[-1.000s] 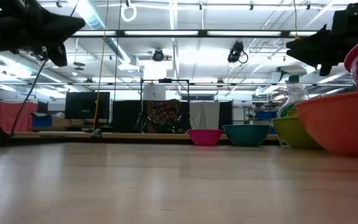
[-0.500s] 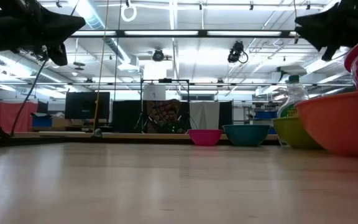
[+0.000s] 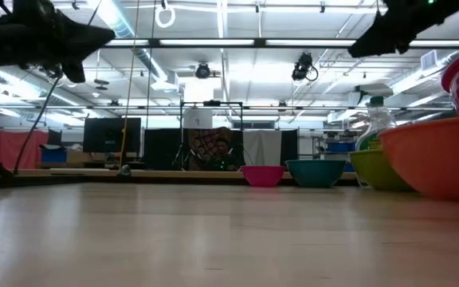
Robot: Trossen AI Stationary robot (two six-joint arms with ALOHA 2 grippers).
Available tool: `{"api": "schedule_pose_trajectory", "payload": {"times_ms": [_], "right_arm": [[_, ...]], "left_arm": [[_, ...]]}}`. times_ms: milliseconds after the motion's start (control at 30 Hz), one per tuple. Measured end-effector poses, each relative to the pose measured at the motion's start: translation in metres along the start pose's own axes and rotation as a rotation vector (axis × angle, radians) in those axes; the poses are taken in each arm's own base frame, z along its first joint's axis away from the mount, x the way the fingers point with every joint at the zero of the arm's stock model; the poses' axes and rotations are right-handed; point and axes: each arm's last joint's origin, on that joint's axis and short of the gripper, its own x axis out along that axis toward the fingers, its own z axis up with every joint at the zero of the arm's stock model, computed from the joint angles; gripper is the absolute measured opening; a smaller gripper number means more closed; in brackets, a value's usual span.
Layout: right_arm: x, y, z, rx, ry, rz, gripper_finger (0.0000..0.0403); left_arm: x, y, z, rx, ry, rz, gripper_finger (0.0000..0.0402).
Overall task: Nest bowls inside each other
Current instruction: Stack the orange bowl on top of the red bowl
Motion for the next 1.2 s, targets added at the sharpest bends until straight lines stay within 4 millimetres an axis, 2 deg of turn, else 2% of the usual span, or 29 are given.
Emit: {"api": "schedule_pose_trajectory", "payload": {"times_ms": [200, 400, 533, 700, 833, 967, 1067, 1200], "right_arm": [[0.036, 0.011, 0.007, -0.256, 0.552, 0.089, 0.0162], [0.071, 0.025, -0.006, -0.555, 0.904, 0.277, 0.0163], [0.087, 0.032, -0.001, -0.637, 0.966, 0.321, 0.0171], [0.093, 0.039, 0.017, -0.675, 1.0, 0.397, 0.0183], [0.093, 0.043, 0.055, -0.611, 0.875, 0.344, 0.0184], [0.078, 0.041, 0.092, -0.551, 0.742, 0.376, 0.0181], [0.069, 0.037, 0.096, -0.538, 0.784, 0.391, 0.0181], [0.078, 0.044, 0.077, -0.534, 0.956, 0.45, 0.0181]], "left_arm": [[0.003, 0.004, -0.005, 0.026, 0.047, 0.183, 0.0016], [0.011, 0.001, 0.005, 0.041, 0.076, 0.209, 0.0087], [0.016, -0.001, 0.01, 0.099, 0.114, 0.198, 0.0128], [0.019, -0.002, 0.011, 0.125, 0.123, 0.194, 0.0143], [0.019, -0.002, 0.011, 0.141, 0.124, 0.193, 0.0144], [0.019, -0.002, 0.011, 0.141, 0.124, 0.193, 0.0144], [0.019, -0.002, 0.011, 0.139, 0.124, 0.193, 0.0144], [0.019, -0.002, 0.011, 0.139, 0.123, 0.193, 0.0144]]}}
